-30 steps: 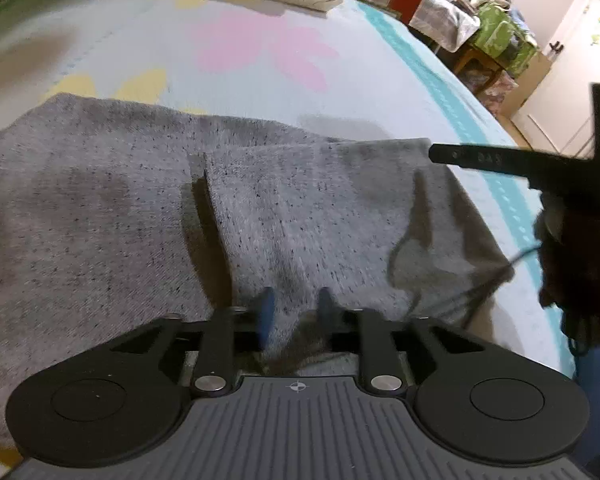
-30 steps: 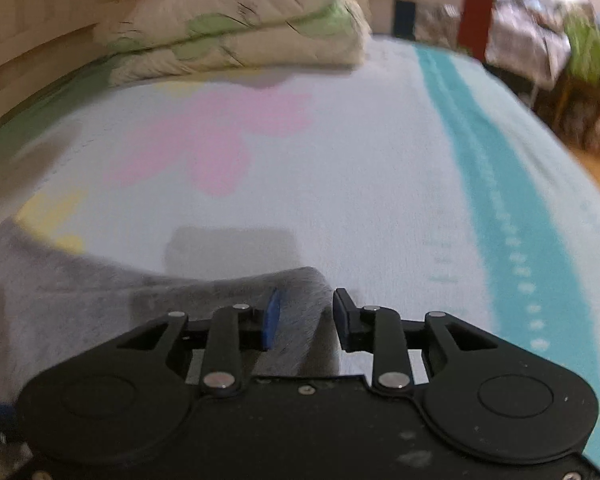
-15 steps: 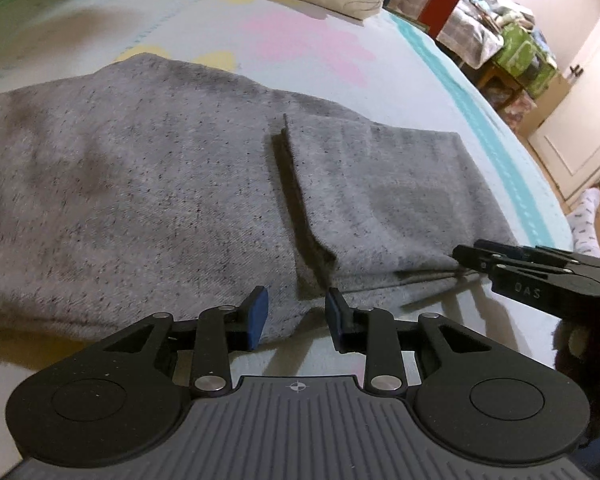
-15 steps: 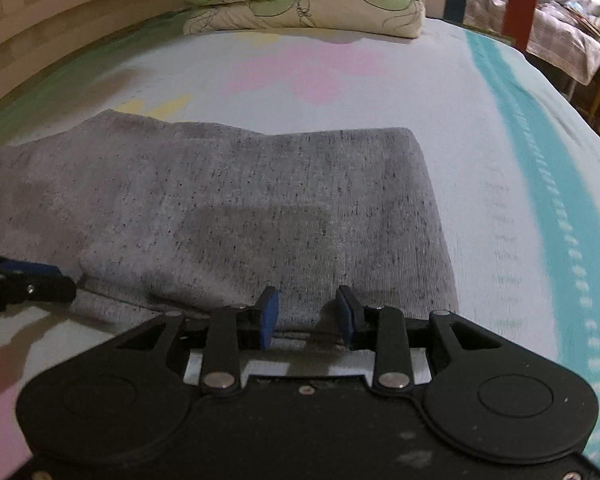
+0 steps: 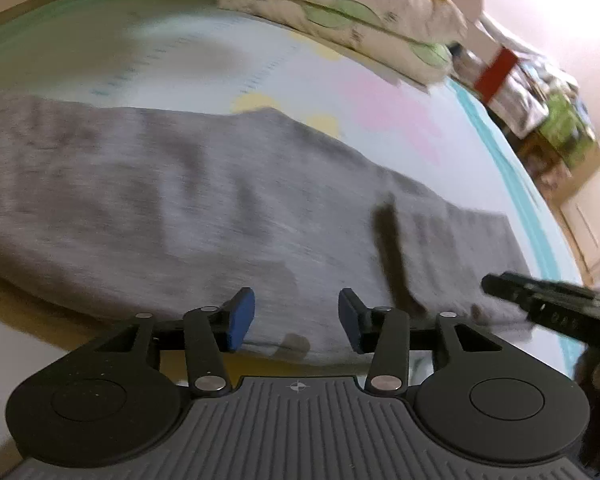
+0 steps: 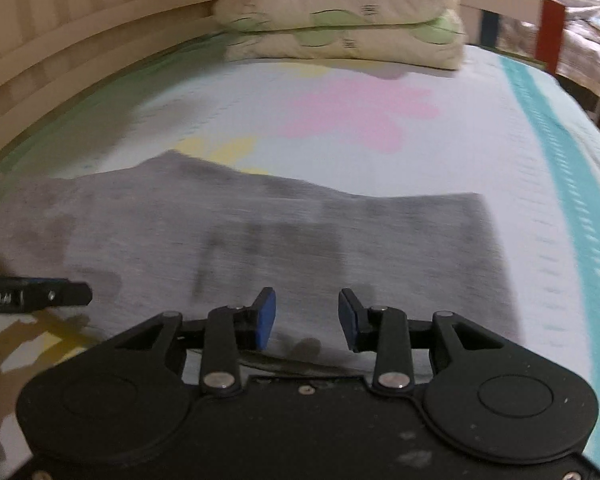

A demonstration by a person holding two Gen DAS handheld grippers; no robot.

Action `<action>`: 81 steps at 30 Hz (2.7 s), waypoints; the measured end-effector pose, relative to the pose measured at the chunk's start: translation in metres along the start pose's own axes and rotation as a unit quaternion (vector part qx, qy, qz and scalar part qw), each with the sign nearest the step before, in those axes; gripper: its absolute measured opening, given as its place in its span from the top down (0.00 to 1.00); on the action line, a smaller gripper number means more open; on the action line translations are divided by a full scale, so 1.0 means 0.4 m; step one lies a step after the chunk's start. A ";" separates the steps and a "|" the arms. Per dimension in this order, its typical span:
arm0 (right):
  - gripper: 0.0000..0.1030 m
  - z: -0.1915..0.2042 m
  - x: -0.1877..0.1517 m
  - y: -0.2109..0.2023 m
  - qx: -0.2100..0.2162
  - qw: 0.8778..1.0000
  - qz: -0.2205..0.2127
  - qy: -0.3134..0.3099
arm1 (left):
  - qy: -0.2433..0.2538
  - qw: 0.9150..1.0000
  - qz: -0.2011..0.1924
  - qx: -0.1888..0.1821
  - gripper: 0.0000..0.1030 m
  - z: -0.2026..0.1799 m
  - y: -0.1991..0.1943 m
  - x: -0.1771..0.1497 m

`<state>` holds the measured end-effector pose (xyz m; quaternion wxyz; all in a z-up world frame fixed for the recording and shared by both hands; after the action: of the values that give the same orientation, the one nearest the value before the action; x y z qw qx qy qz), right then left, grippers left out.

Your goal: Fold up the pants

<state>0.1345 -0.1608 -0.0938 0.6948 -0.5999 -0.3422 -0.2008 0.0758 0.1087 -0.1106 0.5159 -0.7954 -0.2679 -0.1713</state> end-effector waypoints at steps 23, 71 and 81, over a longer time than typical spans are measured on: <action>0.76 0.295 0.367 0.431 0.080 0.995 0.030 -0.045 | 0.003 1.000 -0.024 0.011 0.03 0.153 0.009 0.051; 0.63 0.393 0.067 0.216 0.135 0.987 0.053 -0.074 | -0.238 0.970 -0.044 -0.025 0.01 0.414 -0.008 0.169; 0.62 0.395 0.065 0.212 0.135 0.987 0.049 -0.076 | -0.274 0.959 -0.051 -0.062 0.02 0.467 0.005 0.199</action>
<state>0.1737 0.0128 -0.1270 0.7503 -0.5300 -0.3883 -0.0727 0.1398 0.2984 -0.1445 0.3635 -0.8275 -0.4277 0.0109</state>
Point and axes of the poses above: each gripper's, at about its wrist camera, not at the fingertips, and y roughly the way its jaws point, z to its left, x to its top, the point moved 1 cm from there along y, roughly the way its jaws point, and after that the axes turned 7 degrees about -y, right-handed, at the moved point
